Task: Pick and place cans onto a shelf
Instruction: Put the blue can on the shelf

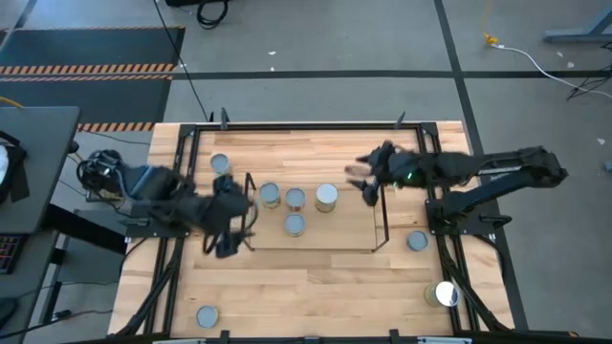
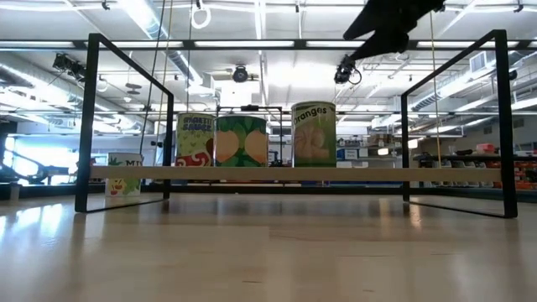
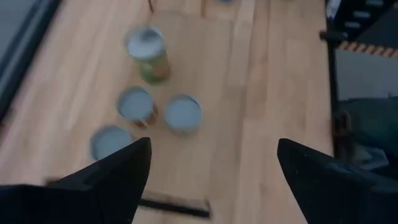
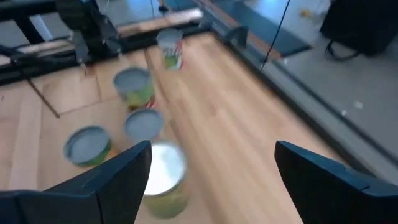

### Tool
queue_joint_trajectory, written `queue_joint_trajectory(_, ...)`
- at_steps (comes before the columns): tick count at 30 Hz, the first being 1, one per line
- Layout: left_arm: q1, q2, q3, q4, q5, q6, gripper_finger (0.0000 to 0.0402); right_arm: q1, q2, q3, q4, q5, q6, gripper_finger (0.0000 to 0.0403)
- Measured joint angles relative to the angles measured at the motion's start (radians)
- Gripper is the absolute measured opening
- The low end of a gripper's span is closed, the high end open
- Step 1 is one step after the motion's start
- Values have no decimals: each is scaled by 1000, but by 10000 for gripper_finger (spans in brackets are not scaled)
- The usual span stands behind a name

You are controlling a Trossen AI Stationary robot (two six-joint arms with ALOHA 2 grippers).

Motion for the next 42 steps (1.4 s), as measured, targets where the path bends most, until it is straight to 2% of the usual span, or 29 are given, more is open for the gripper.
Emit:
queue_joint_trajectory(6,-222,0,0,-35,-77,-256,355,199,149,52,27,76,134,348)
queue_joint_trajectory(12,-447,5,1,-52,-241,-474,355,354,300,203,12,181,181,348)
queue_joint_trajectory(16,-556,27,1,-67,-380,-585,355,430,397,314,-72,195,238,348)
queue_joint_trajectory(21,-626,86,1,-62,-423,-651,352,554,498,429,-140,191,271,348)
queue_joint_trajectory(25,-635,136,0,-63,-474,-660,348,677,560,502,-199,184,242,348)
queue_joint_trajectory(28,-624,176,0,-55,-524,-629,348,758,575,542,-301,174,345,348)
queue_joint_trajectory(32,-588,224,0,-26,-529,-580,348,847,559,558,-493,86,601,348)
queue_joint_trajectory(36,-545,269,1,6,-537,-535,347,918,578,555,-789,-14,830,348)
queue_joint_trajectory(39,-525,307,0,18,-550,-515,347,932,598,520,-926,-204,958,348)
queue_joint_trajectory(41,-511,326,0,39,-549,-515,347,928,597,482,-945,-347,1015,352)
queue_joint_trajectory(42,-505,338,0,47,-547,-515,347,928,597,465,-923,-382,1020,356)
